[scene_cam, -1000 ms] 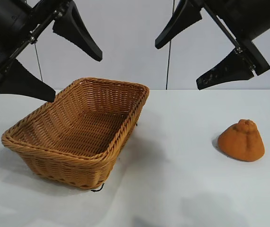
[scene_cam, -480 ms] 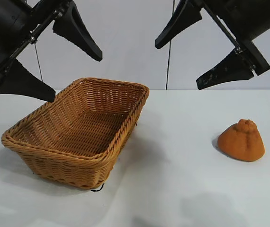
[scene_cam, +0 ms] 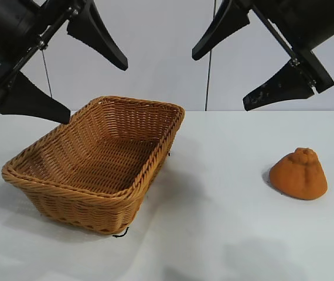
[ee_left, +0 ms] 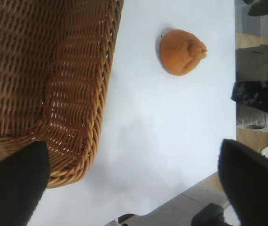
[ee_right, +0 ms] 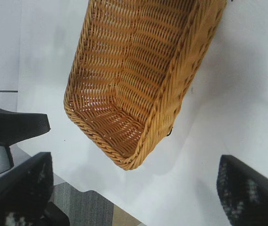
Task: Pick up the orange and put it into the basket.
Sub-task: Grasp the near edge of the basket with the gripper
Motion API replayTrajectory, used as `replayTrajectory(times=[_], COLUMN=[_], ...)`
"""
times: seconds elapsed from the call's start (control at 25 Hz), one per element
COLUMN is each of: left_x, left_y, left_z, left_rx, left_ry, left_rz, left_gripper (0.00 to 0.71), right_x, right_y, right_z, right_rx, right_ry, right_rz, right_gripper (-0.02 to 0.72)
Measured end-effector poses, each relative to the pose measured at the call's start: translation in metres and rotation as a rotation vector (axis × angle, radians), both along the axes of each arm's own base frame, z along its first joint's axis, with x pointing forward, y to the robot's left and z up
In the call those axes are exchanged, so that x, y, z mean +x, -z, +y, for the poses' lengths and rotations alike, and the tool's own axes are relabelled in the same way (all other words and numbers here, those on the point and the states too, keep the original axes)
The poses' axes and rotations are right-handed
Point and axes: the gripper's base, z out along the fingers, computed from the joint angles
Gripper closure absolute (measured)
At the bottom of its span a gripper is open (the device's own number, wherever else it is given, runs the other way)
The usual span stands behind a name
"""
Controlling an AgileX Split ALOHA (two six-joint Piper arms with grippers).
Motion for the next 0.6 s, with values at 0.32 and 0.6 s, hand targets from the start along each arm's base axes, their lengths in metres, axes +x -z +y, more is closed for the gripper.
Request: replayTrajectory(times=[0.32, 0.6], left_x=[-0.039, -0.049], left_y=[-0.012, 0.004], left_z=[0.013, -0.004], left_rx=[-0.031, 0.07], left_ry=[-0.217, -0.474], left_rz=[0.251, 0.398], left_gripper=[0.014, 0.014], right_x=[0.0, 0.0], right_y=[0.0, 0.0], right_z=[0.0, 0.0], right_rx=[-0.004, -0.004], right_ry=[-0.002, -0.001], right_rz=[-0.001, -0.001], right_gripper=[0.055, 0.055])
